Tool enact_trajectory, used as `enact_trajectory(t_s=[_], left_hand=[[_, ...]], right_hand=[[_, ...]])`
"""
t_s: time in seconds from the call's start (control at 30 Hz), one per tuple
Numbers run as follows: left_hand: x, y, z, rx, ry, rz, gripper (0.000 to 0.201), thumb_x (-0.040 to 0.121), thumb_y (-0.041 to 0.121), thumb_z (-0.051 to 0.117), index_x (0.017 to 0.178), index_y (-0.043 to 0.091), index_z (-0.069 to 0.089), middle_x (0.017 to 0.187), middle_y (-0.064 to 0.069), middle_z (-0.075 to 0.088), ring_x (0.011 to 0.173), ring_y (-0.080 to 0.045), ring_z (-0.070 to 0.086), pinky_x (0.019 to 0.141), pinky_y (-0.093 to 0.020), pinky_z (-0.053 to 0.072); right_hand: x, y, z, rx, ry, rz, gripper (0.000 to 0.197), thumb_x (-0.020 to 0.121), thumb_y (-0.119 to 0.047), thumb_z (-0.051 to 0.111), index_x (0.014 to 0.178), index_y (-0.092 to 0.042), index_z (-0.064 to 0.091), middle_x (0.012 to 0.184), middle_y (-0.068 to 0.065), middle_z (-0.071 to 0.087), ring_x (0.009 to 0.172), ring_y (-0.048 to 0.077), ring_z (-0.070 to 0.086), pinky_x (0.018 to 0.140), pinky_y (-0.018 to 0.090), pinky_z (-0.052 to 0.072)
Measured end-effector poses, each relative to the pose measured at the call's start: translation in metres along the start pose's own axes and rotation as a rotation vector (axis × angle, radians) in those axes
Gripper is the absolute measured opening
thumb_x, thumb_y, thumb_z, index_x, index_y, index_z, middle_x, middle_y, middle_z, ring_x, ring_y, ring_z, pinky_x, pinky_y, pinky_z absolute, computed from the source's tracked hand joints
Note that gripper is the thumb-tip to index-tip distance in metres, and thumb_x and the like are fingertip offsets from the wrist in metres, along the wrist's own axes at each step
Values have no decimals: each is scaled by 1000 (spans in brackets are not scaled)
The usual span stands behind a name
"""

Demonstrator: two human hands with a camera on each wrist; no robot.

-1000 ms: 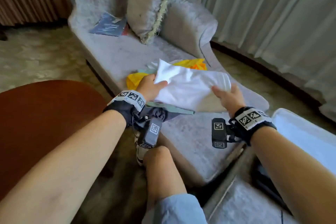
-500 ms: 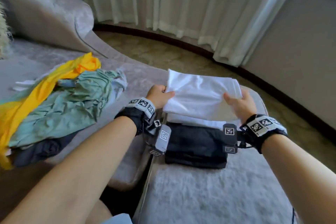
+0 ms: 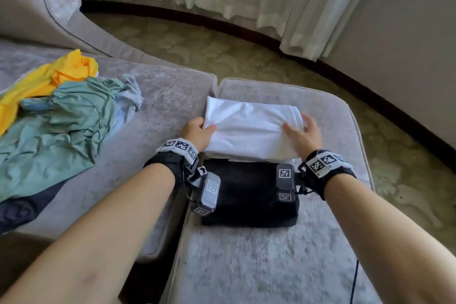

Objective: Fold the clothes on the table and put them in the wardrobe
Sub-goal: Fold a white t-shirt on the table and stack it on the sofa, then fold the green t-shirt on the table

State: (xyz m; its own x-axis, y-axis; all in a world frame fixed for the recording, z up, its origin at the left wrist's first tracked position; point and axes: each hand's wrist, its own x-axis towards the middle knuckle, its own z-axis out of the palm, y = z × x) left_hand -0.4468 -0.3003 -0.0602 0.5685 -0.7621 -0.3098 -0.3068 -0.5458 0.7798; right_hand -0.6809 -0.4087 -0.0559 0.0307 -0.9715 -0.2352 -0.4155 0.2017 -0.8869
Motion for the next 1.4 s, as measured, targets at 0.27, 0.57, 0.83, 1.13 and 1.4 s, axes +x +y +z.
enact_trajectory(t_s=[0.27,0.57,0.83,1.13,1.4], left_hand=[[6,3,12,119,29,-176,54,95,35,56,127,-4,38,128,-21,52,115,-38,52,90,-36,39],[14,20,11,128,157,84,17,95,21,55,86,8,47,85,-8,51,80,-28,46,65,-30,30],[21,12,17,113,96,-79,36,96,26,56,120,1,46,122,-17,56,111,-36,54,80,-35,38],[18,-2,31,415,-68,374,45,100,39,44,143,31,43,158,2,23,144,-21,18,118,-34,16],[10,-10,-28,227,71,178,31,96,26,49,124,16,57,132,-10,52,117,-28,52,93,-31,43]], right_hand=[[18,16,4,-588,-54,-102,75,89,-57,59,145,-12,35,143,12,44,126,32,45,107,44,37],[23,-3,4,-284,75,-36,22,94,-28,60,109,-13,63,101,3,64,99,25,63,85,35,50],[27,-5,3,-359,-22,44,51,97,-33,57,138,-9,41,132,9,53,119,29,54,91,34,44],[11,2,19,-577,-114,-226,54,101,-48,37,153,-40,25,164,-4,11,148,25,18,118,46,18],[-24,-42,38,-675,83,-236,49,97,-39,44,145,-31,40,162,0,16,149,22,7,117,48,12]])
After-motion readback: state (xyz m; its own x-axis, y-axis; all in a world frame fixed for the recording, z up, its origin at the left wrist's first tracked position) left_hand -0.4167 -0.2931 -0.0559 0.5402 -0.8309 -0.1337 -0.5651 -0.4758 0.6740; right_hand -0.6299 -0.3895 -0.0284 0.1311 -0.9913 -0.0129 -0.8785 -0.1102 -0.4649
